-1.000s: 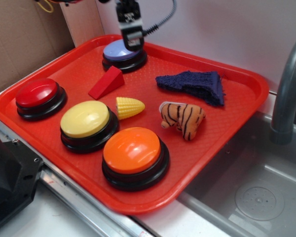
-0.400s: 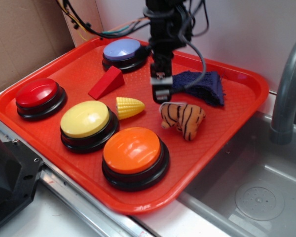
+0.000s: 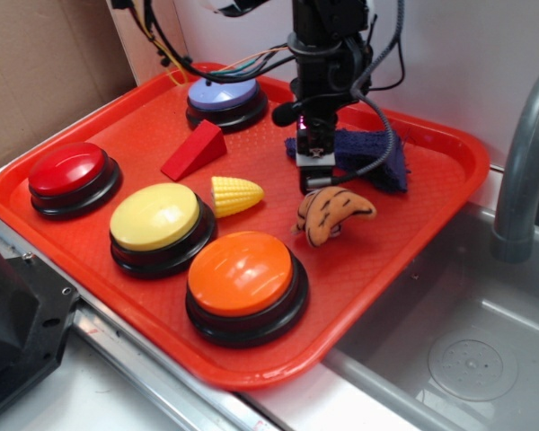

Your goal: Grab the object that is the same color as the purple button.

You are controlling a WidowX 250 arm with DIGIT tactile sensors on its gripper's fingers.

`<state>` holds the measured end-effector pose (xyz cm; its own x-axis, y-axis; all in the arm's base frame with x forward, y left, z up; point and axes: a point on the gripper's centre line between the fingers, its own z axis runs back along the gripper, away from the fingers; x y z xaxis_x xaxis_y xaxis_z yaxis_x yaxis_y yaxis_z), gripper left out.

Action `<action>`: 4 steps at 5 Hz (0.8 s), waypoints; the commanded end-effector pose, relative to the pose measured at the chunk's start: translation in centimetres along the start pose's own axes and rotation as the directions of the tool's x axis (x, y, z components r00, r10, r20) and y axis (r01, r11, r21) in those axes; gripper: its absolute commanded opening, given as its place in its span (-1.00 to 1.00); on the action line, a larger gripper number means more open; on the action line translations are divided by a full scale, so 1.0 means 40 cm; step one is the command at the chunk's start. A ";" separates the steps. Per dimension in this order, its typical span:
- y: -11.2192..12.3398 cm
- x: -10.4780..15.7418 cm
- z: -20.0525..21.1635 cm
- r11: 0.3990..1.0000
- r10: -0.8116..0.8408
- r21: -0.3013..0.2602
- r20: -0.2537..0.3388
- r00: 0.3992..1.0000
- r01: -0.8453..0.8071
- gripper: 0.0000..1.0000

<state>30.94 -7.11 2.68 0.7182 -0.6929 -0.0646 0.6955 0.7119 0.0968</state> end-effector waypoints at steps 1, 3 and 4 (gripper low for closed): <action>0.063 0.046 0.029 0.998 0.060 0.021 0.069 0.996 -0.062 1.00; 0.045 0.050 -0.044 0.993 0.082 -0.093 0.042 0.996 -0.078 -1.00; 0.035 0.031 -0.029 0.990 0.084 -0.110 -0.016 0.996 -0.085 -1.00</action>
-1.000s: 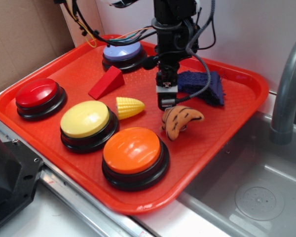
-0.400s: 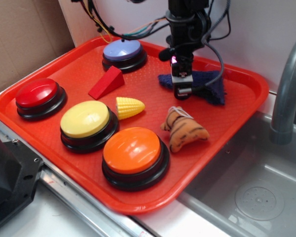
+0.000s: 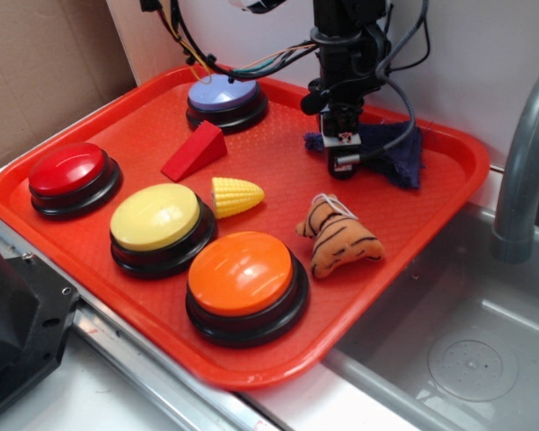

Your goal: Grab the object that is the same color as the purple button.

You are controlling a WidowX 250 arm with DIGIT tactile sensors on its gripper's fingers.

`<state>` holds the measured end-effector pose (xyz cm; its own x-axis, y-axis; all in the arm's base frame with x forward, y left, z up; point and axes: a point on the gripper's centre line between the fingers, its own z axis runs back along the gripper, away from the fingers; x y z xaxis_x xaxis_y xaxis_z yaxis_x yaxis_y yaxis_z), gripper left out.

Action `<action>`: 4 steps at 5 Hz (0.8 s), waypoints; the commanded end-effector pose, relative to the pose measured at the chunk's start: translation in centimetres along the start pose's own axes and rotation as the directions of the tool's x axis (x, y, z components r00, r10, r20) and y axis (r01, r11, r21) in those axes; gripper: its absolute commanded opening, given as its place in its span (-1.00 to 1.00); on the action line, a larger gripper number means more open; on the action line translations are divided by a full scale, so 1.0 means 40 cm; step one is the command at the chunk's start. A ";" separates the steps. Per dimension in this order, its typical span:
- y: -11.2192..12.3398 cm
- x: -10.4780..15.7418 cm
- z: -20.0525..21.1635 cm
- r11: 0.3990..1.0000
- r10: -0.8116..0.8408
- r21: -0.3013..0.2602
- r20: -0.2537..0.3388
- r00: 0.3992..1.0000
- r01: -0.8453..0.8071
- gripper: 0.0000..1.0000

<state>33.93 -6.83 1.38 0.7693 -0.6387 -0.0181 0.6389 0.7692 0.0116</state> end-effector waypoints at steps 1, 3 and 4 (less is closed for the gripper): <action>-0.034 -0.099 0.125 0.961 0.257 0.111 -0.012 0.966 -0.254 -1.00; -0.079 -0.238 0.375 0.755 0.654 0.108 -0.056 0.754 -0.647 -1.00; -0.096 -0.278 0.499 0.692 0.720 0.101 -0.030 0.693 -0.714 -1.00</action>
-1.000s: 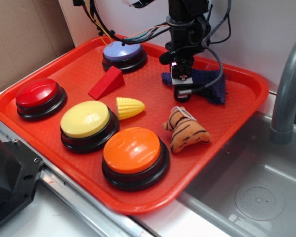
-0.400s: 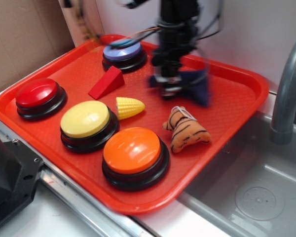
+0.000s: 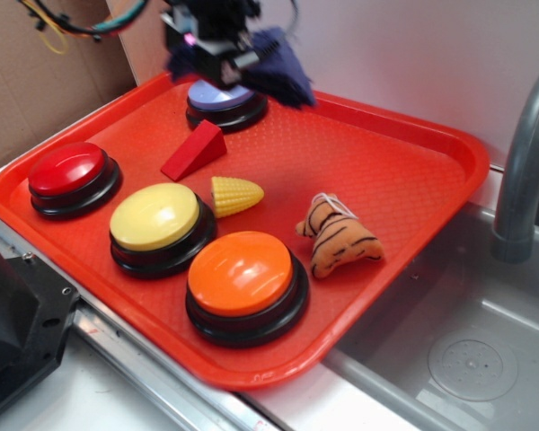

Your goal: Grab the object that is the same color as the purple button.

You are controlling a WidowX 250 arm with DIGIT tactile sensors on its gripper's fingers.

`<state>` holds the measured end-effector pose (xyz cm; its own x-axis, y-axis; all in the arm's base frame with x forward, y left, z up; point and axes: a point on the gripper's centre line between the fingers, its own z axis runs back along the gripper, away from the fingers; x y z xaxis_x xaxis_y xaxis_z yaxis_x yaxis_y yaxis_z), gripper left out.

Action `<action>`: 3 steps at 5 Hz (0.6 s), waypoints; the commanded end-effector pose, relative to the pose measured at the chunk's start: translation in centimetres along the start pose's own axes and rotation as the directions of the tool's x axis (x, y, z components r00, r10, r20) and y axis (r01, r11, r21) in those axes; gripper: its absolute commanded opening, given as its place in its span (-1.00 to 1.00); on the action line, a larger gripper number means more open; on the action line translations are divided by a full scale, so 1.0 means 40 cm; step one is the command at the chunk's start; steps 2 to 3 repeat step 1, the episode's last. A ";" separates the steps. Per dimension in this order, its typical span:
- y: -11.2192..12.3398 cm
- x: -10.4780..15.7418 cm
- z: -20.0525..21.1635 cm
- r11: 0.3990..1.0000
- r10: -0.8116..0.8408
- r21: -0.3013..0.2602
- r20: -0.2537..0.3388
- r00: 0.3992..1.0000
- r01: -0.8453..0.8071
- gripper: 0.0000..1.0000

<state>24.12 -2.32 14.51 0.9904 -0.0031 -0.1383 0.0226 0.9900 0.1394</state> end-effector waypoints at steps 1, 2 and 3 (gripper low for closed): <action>0.015 -0.094 0.223 0.992 0.129 -0.038 0.147 0.981 -0.124 -1.00; 0.015 -0.094 0.223 0.992 0.129 -0.038 0.147 0.981 -0.124 -1.00; 0.015 -0.094 0.223 0.992 0.129 -0.038 0.147 0.981 -0.124 -1.00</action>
